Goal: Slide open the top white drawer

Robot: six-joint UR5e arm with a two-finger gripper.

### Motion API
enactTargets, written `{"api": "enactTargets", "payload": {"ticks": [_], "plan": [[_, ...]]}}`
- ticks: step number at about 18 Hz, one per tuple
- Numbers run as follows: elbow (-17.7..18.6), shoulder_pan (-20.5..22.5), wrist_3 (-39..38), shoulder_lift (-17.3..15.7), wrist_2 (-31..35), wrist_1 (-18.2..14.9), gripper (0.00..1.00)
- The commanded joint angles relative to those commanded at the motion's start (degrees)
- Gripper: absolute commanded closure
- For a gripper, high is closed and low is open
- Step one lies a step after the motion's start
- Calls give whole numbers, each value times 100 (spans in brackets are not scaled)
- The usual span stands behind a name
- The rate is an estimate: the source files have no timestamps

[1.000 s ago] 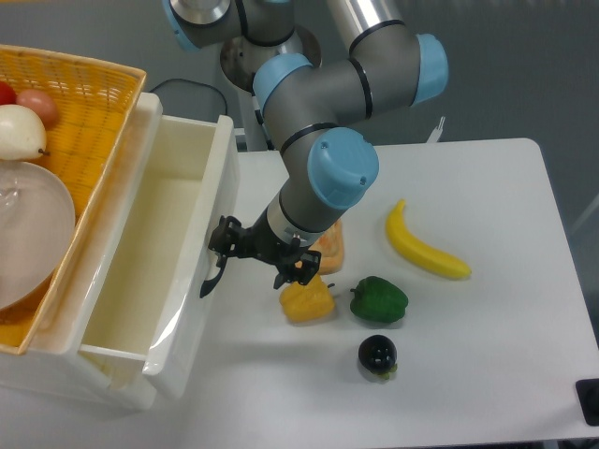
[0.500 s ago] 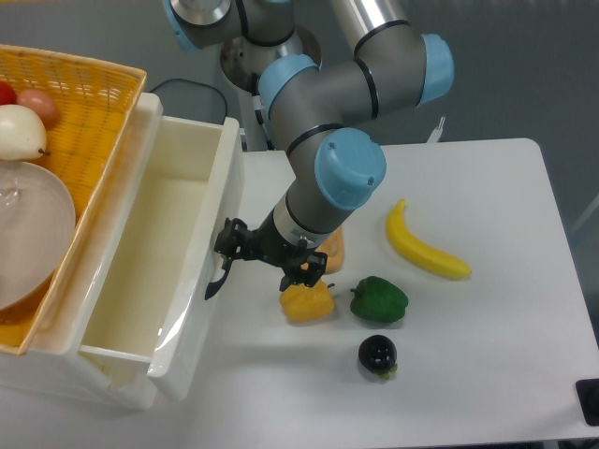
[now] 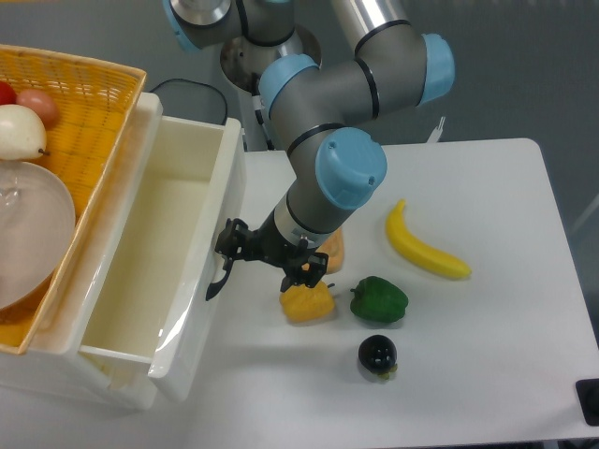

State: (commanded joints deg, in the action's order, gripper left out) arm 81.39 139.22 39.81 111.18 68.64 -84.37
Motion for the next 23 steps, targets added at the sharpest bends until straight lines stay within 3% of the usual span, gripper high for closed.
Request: {"api": "enactTargets", "payload": {"ticks": [23], "plan": [[-176,167,79,149,27,9,0]]}}
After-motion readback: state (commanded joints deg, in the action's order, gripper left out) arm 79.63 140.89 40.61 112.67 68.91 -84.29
